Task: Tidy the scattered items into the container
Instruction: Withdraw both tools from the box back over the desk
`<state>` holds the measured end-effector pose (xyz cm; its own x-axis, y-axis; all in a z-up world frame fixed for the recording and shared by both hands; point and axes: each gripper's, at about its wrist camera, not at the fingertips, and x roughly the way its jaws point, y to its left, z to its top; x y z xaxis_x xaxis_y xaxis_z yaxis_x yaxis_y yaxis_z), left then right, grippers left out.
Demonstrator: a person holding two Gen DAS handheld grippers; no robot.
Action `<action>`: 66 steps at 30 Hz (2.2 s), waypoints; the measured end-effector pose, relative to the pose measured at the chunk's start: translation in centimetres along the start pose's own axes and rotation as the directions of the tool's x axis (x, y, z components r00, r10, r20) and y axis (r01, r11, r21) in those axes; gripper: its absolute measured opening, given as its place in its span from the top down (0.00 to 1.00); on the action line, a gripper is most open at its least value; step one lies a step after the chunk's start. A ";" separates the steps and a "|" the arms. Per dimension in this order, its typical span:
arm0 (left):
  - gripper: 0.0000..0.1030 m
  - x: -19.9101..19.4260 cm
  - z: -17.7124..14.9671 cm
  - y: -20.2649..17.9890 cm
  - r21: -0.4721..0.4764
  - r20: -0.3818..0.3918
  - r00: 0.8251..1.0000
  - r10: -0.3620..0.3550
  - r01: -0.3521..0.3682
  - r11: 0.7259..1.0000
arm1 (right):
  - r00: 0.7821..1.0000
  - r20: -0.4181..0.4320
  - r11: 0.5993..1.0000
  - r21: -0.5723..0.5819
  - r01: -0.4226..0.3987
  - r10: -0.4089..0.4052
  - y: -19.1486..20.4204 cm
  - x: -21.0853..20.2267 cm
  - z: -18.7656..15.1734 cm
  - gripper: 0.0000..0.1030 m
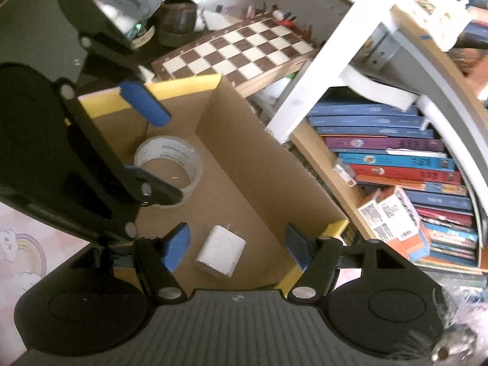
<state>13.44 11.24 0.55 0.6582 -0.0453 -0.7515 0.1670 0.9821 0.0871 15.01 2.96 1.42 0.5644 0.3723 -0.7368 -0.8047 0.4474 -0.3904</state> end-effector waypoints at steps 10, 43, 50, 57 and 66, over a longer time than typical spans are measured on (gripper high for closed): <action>0.31 -3.0 -1.6 -1.7 -0.007 0.045 0.999 0.007 -0.006 1.000 | 0.998 0.036 0.991 0.122 0.055 -0.060 0.0 -3.6 -2.3 0.34; 0.21 -5.8 -6.1 -6.2 -0.123 0.074 0.996 0.057 -0.047 0.991 | 0.975 -0.047 0.797 0.568 0.206 -0.218 0.1 -9.6 -13.9 0.14; 0.19 -5.7 -6.0 -8.1 -0.110 0.072 0.996 0.056 -0.048 0.993 | 0.975 -0.063 0.769 0.605 0.208 -0.215 0.5 -10.2 -15.7 0.07; 0.18 -5.4 -5.5 -10.1 -0.087 0.069 0.997 0.047 -0.041 0.995 | 0.976 -0.062 0.769 0.607 0.202 -0.207 0.4 -10.7 -16.8 0.05; 0.18 -5.1 -5.1 -12.4 -0.065 0.056 0.998 0.038 -0.034 0.997 | 0.978 -0.065 0.761 0.619 0.197 -0.200 -0.5 -11.1 -18.4 0.04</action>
<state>4.28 0.21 -0.05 0.7043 -0.0184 -0.7097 0.0964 0.9929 0.0699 5.81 -16.38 -0.39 0.7008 0.2219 -0.6779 -0.3872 0.9165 -0.1003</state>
